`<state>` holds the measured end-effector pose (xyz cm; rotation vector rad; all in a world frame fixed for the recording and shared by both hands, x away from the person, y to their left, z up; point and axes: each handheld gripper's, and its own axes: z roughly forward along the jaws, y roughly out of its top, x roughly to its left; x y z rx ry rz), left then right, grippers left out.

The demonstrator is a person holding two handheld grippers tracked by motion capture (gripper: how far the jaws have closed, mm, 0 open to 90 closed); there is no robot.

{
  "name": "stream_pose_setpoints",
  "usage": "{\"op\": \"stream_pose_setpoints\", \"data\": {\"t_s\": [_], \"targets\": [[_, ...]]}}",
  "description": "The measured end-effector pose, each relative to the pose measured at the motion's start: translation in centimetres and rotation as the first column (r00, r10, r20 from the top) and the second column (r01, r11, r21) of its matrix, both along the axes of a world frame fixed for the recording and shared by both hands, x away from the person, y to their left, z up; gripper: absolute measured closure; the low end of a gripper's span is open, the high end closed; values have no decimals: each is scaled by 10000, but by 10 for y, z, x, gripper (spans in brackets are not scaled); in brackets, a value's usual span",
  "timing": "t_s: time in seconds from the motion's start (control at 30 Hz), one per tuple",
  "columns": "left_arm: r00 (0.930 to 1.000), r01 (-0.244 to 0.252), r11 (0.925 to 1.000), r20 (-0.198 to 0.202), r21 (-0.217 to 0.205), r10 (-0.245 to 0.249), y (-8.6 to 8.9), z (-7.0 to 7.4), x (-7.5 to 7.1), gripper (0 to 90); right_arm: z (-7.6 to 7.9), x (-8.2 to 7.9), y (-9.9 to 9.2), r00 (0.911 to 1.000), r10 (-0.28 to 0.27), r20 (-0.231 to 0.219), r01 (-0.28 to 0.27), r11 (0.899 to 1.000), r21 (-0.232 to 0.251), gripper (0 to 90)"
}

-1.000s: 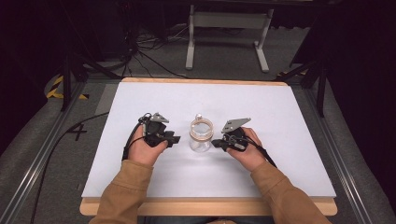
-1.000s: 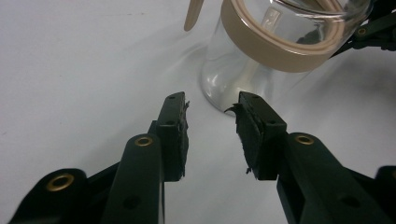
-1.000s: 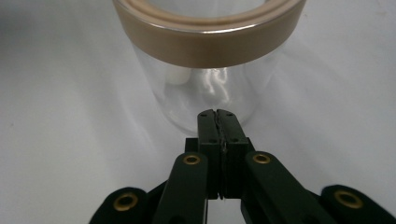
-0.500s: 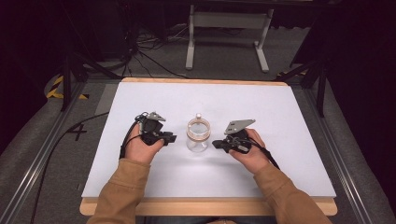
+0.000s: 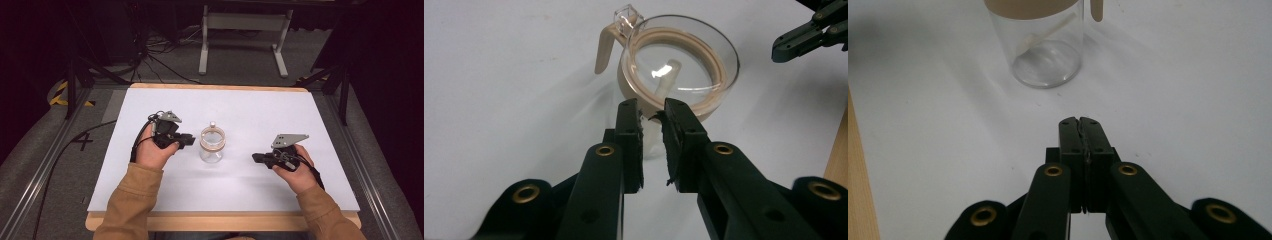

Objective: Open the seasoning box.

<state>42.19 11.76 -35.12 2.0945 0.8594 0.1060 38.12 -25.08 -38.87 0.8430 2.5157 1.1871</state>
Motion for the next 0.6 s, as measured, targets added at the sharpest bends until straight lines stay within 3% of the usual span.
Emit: {"op": "stream_pose_setpoints", "data": {"t_s": [0.37, 0.43, 0.6], "targets": [[9978, 497, 9968, 468, -632, -467, -11, 16, 22, 806, 0, -1, 4, 9999, -140, -102, 139, 9999, -76, 900], [9979, 481, 9945, 467, -932, -439, -12, 15, 29, 811, 1, -2, 5, 9997, -189, -131, 187, 9997, -167, 900], [9978, 582, 9920, 373, -1116, -543, -19, 11, 45, 829, 1, -3, 6, 9990, -416, -134, 412, 9987, -299, 900]]}}
